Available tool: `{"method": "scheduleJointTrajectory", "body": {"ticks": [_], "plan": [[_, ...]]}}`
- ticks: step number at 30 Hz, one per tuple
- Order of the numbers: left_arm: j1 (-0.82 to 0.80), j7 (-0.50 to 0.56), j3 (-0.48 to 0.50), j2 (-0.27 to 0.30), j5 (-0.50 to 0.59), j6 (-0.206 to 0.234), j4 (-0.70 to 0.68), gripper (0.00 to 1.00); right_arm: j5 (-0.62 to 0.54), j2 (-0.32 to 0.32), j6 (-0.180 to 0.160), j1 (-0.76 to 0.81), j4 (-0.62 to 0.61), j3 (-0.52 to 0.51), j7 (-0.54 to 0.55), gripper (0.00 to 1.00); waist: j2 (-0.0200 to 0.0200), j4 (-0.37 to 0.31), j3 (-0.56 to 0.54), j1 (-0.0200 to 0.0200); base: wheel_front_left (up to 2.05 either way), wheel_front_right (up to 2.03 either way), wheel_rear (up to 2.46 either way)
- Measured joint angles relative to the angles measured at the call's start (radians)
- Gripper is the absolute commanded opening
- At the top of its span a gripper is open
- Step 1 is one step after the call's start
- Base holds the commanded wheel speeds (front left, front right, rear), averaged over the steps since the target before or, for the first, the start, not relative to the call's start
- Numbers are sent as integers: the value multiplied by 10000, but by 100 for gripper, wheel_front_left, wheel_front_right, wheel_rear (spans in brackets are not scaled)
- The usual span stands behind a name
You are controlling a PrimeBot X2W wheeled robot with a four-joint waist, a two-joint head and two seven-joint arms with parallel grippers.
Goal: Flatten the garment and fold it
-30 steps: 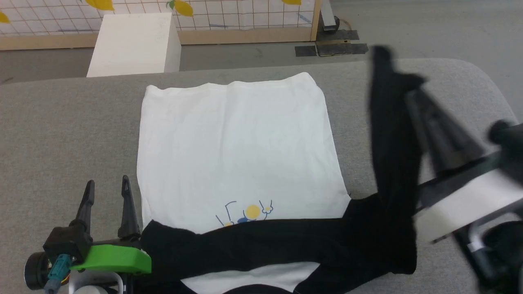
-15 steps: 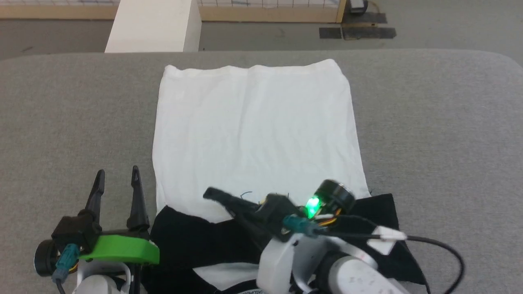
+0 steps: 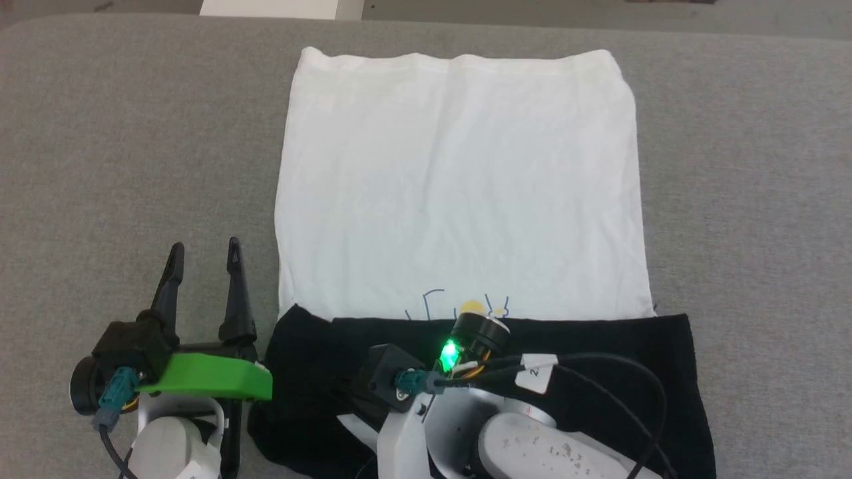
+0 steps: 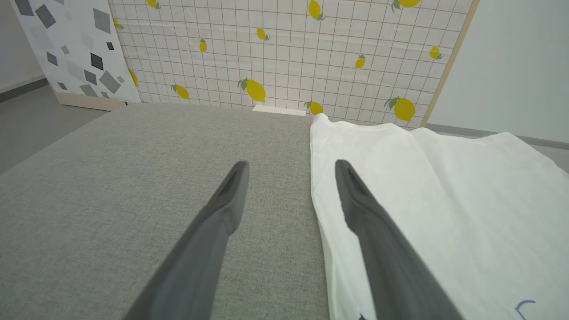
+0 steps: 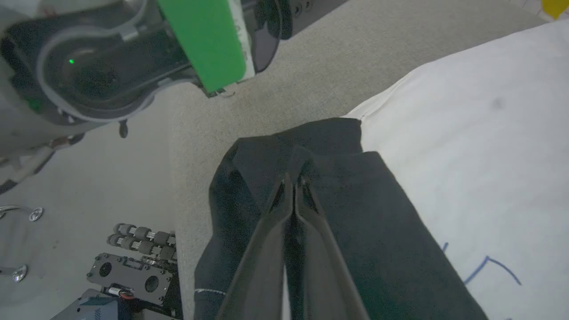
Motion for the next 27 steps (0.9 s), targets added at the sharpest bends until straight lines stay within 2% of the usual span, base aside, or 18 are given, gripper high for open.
{"method": "scheduleJointTrajectory", "body": {"ticks": [3, 4, 5, 6, 9, 13, 16, 22, 27], "plan": [[-60, 0, -4, -21, 0, -8, 61, 100, 443, 2, 0, -148, 426, 199, 94, 0, 0, 138, 149, 0, 0, 0, 0], [-59, 0, -6, -29, 2, -8, 90, 100, 635, 0, 0, -153, 529, 238, 150, 12, 0, 178, 178, 0, 0, 0, 0], [-59, 0, -2, -38, 2, -8, 107, 100, 779, 0, 0, -155, 577, 280, 186, 94, 0, 201, 191, 0, 0, 0, 0], [-58, 0, 17, -44, 2, -10, 117, 100, 895, 4, 0, -165, 616, 311, 194, 100, 0, 205, 192, 0, 0, 0, 0], [-44, 0, 69, -54, 19, -19, 155, 100, 1172, 8, 0, -170, 541, 42, -50, 100, 0, 153, 111, 0, 0, 0, 0], [-12, 0, 144, -36, 159, -98, 215, 100, 1185, 17, 0, -164, 13, -961, -742, 100, 0, -57, -103, 0, 0, 0, 0], [48, 0, 138, 42, 228, -146, 255, 100, 1005, 33, 0, -11, -531, -2052, -1233, 100, 0, -307, -320, 0, 0, 0, 0], [76, 12, 121, 525, 345, -201, 403, 100, -102, 38, 0, 1122, -1760, -4661, -1873, 100, 0, -953, -685, 0, 0, 0, 0], [-307, 652, 117, 1099, 337, -274, 401, 100, -1001, 31, 0, 2338, -2995, -6817, -1960, 100, 0, -1579, -823, 0, 0, 0, 0]]}}
